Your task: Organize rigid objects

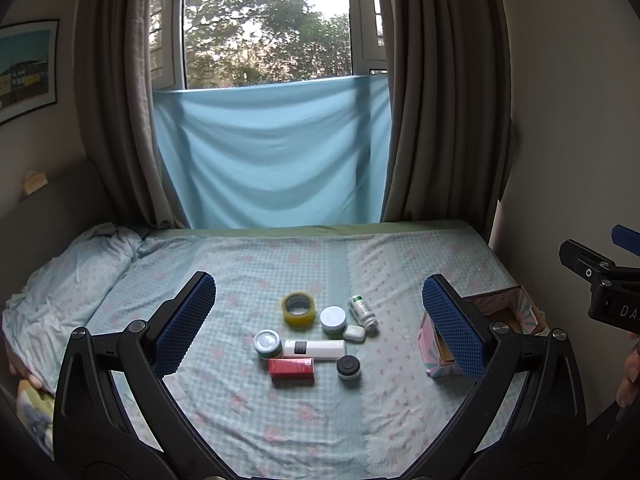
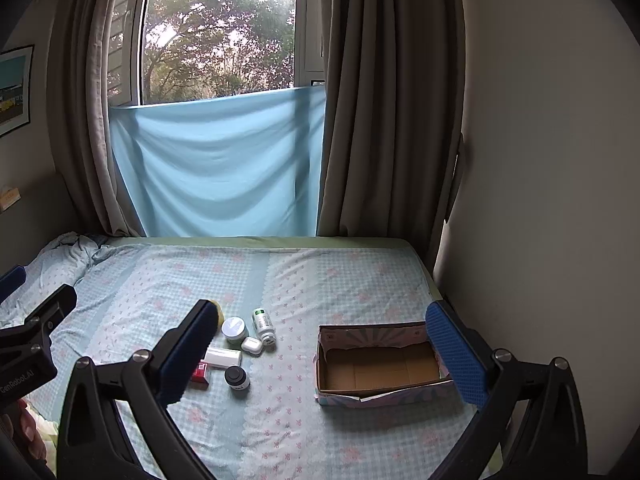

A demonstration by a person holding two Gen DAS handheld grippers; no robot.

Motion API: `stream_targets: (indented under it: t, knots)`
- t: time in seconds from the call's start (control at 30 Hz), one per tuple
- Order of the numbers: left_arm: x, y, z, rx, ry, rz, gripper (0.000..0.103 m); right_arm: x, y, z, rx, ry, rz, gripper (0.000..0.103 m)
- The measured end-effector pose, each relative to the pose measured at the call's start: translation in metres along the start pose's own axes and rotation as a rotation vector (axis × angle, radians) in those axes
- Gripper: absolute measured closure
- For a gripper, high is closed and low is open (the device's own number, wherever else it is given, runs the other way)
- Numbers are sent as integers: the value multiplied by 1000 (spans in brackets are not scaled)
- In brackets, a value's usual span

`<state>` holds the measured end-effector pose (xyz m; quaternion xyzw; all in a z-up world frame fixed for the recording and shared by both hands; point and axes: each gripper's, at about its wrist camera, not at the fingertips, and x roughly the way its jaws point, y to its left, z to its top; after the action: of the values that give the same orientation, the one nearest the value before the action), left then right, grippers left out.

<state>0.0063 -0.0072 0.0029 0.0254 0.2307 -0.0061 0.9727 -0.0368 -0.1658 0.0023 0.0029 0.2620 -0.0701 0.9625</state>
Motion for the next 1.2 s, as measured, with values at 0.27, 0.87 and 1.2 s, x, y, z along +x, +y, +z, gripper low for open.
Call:
stream_targets:
  t: [0.27, 0.87, 1.2]
  knots:
    - [6, 3, -4, -34, 25, 24, 0, 8, -2, 3, 3, 6, 27, 0]
    - [132, 52, -74, -321, 330, 174, 0, 159, 13, 1, -152, 250, 233, 0]
    - [272, 93, -121, -436, 507, 197, 0, 298, 61, -12, -256, 447, 305, 0]
